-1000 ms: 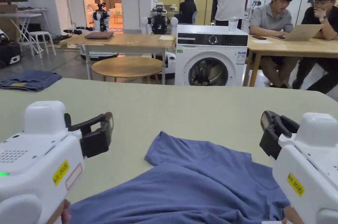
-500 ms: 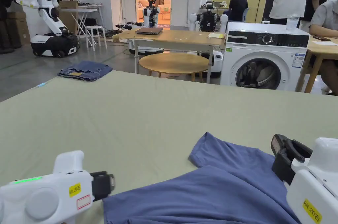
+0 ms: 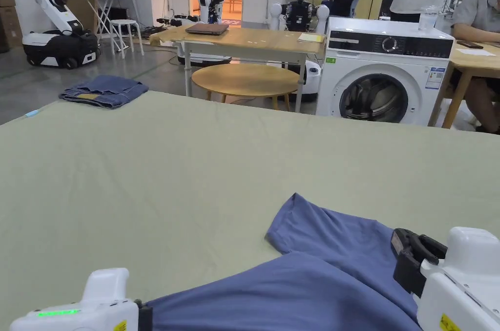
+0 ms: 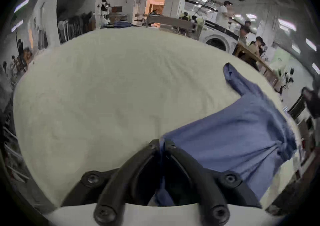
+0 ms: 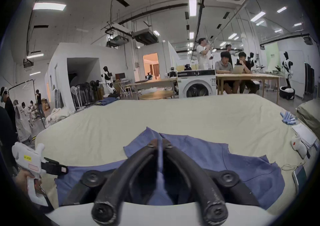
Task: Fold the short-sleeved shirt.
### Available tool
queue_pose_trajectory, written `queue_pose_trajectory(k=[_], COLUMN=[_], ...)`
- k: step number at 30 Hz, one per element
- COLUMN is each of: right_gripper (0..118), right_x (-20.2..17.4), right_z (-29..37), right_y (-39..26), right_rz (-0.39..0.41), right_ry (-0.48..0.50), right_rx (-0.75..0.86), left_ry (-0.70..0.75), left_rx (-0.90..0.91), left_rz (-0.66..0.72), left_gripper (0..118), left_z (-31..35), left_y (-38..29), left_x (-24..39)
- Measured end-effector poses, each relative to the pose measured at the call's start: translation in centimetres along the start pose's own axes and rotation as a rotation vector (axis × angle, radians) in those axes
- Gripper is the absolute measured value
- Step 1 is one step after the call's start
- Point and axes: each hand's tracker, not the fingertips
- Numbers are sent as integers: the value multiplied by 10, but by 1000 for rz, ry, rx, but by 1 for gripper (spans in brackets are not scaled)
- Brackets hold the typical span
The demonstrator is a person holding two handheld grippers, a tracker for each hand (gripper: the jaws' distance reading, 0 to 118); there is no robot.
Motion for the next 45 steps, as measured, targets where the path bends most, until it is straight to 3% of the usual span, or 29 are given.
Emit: queue_pose_trajectory(k=[1,2,3,16,18,20,21,22,23,24,25,27,32,35,39,45], right_gripper=[63,100,118,118,111,88,82,63,23,0,0,0,0,0,0,0], right_x=[3,6,10,44,47,51,54,53,51,50,48,50,51,60,75,89], right_z=[-11,-23,-40,-259,-274,-278,-272,-266,-259,-253,-245,-229,-150,-76,26,147], right_y=[4,8,13,24,18,9,8,9,11,12,12,13,42,67,90,93], right_rz=[-4,-4,-2,232,212,180,126,143,153,161,200,194,60,26,-35,-59], right_ry=[0,10,17,-56,-79,-106,-47,-69,-44,-25,-79,-45,-28,-16,-53,-214], right_rx=[-22,-62,-112,-669,-701,-724,-694,-648,-614,-596,-563,-532,-307,-158,16,220], left_ry=[6,-3,-21,-55,-54,-47,-51,-54,-55,-56,-53,-50,-52,-72,-107,-113], left_rx=[4,18,36,40,33,22,22,26,38,41,43,54,106,174,241,404], left_rz=[3,1,10,75,81,81,86,87,87,85,81,76,59,61,32,-6], left_gripper=[0,0,0,0,0,0,0,0,0,0,0,0,0,0,0,0], left_z=[2,6,10,14,10,7,8,9,11,12,12,14,36,58,86,129], left_y=[2,1,0,9,9,10,9,9,9,10,10,12,17,20,32,53], left_x=[-1,-1,-2,-4,-4,-4,-3,-3,-2,-2,0,1,6,10,15,23])
